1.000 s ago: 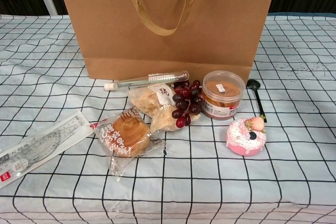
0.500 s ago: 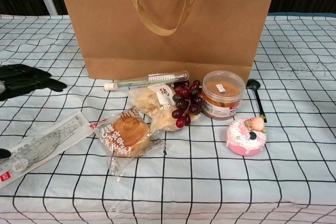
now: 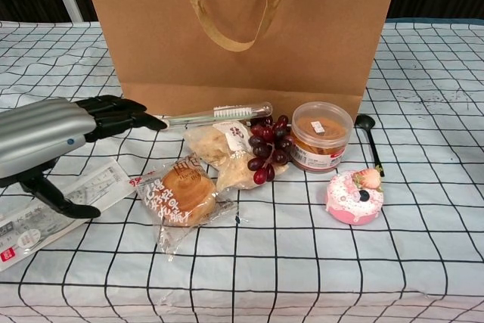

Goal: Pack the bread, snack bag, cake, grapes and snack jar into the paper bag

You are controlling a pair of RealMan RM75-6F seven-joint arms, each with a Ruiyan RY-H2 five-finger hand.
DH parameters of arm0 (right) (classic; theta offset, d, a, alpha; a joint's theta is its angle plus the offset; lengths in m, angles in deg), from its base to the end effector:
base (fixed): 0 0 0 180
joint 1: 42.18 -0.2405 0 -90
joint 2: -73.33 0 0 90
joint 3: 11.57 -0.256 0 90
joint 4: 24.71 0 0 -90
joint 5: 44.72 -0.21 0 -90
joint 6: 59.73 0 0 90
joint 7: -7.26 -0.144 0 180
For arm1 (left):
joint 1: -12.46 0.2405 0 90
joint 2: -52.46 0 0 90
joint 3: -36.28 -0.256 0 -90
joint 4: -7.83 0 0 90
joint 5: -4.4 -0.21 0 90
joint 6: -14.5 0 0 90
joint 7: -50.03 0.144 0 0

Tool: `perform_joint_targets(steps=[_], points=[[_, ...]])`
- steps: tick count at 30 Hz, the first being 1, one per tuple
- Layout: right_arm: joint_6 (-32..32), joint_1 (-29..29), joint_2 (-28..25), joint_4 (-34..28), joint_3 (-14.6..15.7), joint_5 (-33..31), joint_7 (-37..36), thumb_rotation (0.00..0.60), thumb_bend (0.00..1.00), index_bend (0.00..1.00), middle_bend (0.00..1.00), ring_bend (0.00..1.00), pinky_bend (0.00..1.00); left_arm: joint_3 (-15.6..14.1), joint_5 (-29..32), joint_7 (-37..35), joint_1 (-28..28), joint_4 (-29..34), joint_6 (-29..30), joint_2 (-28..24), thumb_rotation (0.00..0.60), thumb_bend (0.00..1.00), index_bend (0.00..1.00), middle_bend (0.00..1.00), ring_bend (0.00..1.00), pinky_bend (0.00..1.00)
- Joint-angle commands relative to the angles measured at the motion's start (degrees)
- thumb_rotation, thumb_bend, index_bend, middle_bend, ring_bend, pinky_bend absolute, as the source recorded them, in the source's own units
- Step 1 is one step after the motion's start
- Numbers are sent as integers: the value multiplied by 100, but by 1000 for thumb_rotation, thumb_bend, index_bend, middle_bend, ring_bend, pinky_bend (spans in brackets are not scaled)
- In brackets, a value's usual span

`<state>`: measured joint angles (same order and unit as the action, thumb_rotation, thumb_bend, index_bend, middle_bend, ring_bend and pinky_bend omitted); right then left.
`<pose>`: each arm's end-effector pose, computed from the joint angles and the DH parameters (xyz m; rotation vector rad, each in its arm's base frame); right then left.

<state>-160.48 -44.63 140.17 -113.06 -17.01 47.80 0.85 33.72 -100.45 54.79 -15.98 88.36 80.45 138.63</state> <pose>-0.2939 -0.1708 0.1854 1.2506 -0.7084 1.2013 -0.1957 0.2367 -0.0170 -2.1944 -0.6740 -1.0899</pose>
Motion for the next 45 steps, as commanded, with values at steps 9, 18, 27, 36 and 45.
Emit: perform_joint_targets(steps=[9, 18, 27, 36, 45], points=[[88, -39, 118, 151, -49, -20, 52, 600, 222, 102, 181, 264, 242, 135, 33, 230, -410, -252, -378, 625, 600, 44, 173, 164, 9, 60], [82, -36, 139, 182, -85, -11, 34, 600, 234, 102, 181, 275, 241, 162, 229, 665, -561, -354, -660, 795, 600, 51, 190, 195, 16, 75], [138, -53, 179, 230, -94, 4, 19, 600, 251, 102, 180, 295, 242, 158, 432, 681, -711, -254, -838, 816, 600, 165, 252, 311, 78, 103], [169, -62, 181, 208, -80, 52, 69, 600, 261, 104, 180, 297, 241, 101, 322, 465, -733, -465, -511, 892, 600, 265, 337, 405, 129, 139], [146, -45, 177, 178, -104, 48, 165, 600, 264, 105, 181, 298, 241, 39, -74, 331, -554, 61, 475, 311, 600, 267, 353, 419, 133, 141]])
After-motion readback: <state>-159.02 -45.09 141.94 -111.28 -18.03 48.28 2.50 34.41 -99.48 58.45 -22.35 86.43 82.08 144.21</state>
